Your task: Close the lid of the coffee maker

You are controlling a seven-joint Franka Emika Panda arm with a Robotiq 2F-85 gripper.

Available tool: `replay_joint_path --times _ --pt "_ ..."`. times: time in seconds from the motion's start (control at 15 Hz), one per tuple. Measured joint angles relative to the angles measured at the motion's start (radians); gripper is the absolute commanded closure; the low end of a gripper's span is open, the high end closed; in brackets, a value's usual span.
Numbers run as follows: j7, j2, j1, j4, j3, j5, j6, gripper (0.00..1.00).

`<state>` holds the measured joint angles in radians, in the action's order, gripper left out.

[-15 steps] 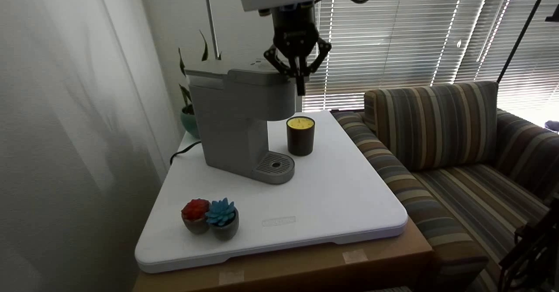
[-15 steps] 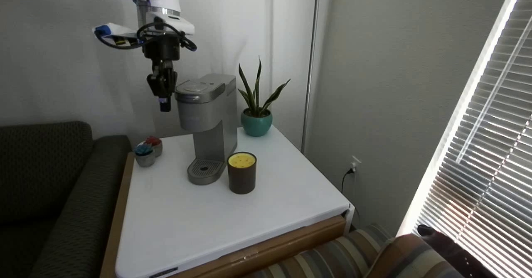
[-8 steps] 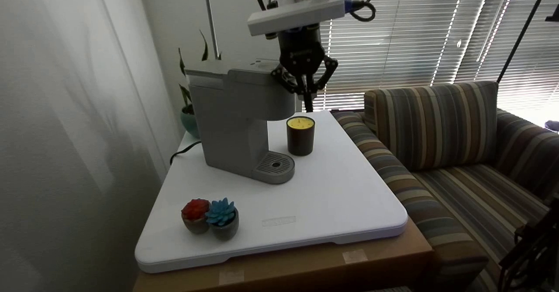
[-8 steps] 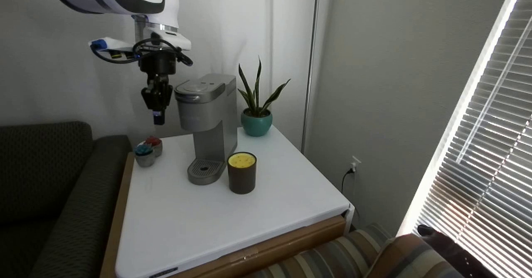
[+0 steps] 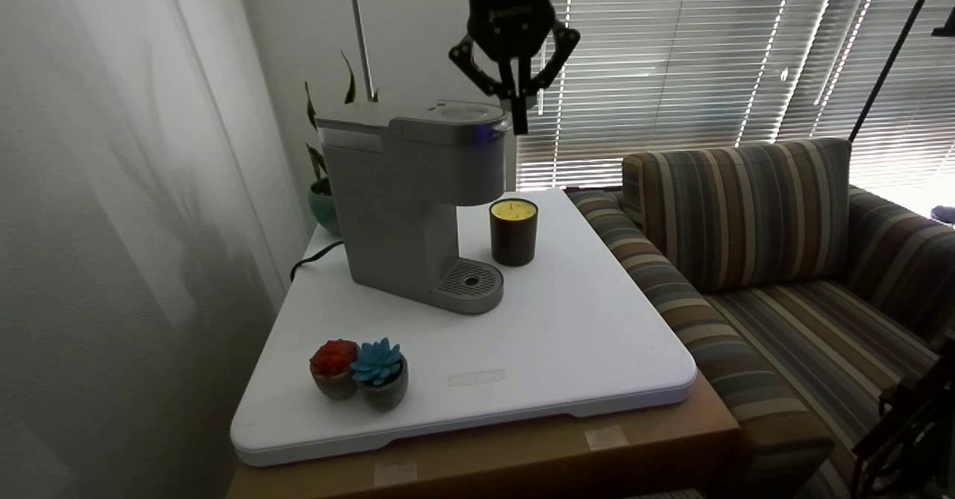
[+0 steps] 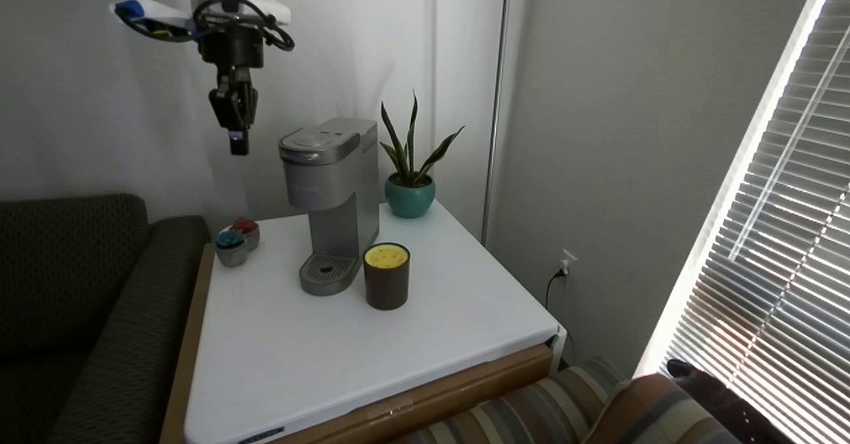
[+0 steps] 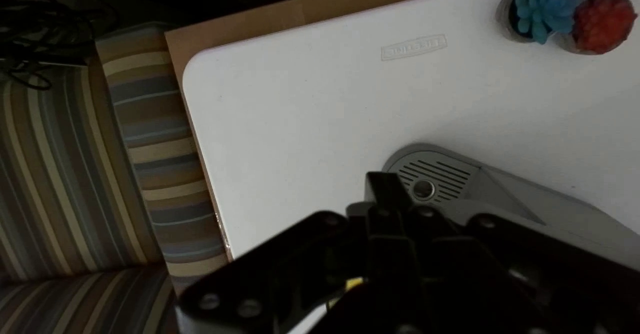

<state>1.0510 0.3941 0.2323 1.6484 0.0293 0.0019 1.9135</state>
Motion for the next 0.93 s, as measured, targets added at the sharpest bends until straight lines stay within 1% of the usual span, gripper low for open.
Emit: replay_joint_path --times 0.33,0.87,0.93 --pt "-0.069 -0.078 -0.001 -0.045 0.004 0.000 -0.108 1.00" --pt "-0.128 -0.088 -0.005 -0.113 0.004 0.000 -0.149 1.00" --pt "-0.132 -0.088 -0.005 -0.118 0.004 0.000 -0.152 0.94"
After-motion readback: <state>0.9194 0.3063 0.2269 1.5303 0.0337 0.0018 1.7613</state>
